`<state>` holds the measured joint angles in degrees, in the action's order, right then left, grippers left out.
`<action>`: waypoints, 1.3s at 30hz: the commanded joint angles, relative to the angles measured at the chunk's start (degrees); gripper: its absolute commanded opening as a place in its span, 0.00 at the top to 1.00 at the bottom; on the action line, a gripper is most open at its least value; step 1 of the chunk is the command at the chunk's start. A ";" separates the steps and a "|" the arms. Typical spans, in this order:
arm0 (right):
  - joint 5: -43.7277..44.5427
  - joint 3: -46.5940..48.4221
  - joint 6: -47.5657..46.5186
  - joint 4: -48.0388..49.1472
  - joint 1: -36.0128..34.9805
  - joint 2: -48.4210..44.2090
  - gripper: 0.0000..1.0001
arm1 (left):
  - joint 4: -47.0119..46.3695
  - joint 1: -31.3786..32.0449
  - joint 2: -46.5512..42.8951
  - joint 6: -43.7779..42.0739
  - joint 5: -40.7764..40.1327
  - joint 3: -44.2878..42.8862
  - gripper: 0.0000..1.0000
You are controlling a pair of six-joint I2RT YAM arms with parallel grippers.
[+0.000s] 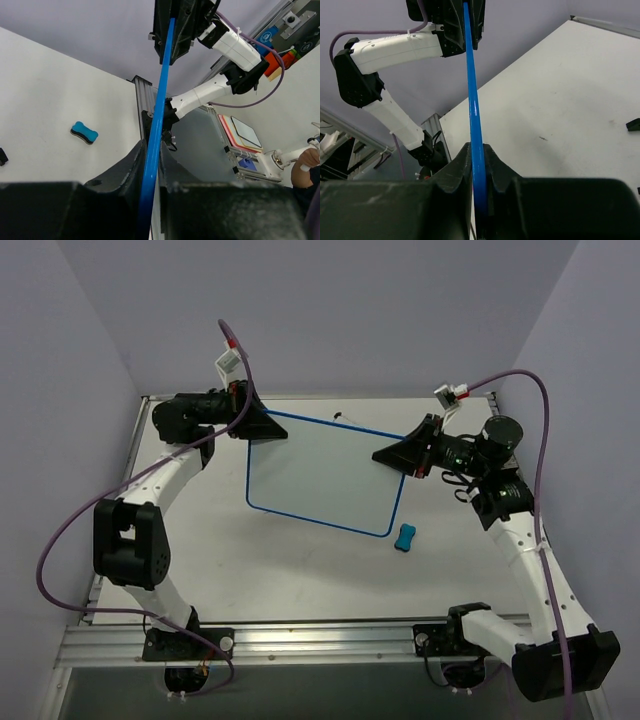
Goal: Erase the whiteboard
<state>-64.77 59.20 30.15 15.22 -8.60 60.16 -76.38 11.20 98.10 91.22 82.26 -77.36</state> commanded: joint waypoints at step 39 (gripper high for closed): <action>21.70 -1.01 8.43 45.76 12.03 18.23 1.00 | 99.77 -13.49 -43.69 -66.52 -47.45 22.50 0.06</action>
<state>-42.46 56.23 37.19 45.80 3.05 77.45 22.44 -3.03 58.02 28.51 36.21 -57.95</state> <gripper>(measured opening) 0.021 0.940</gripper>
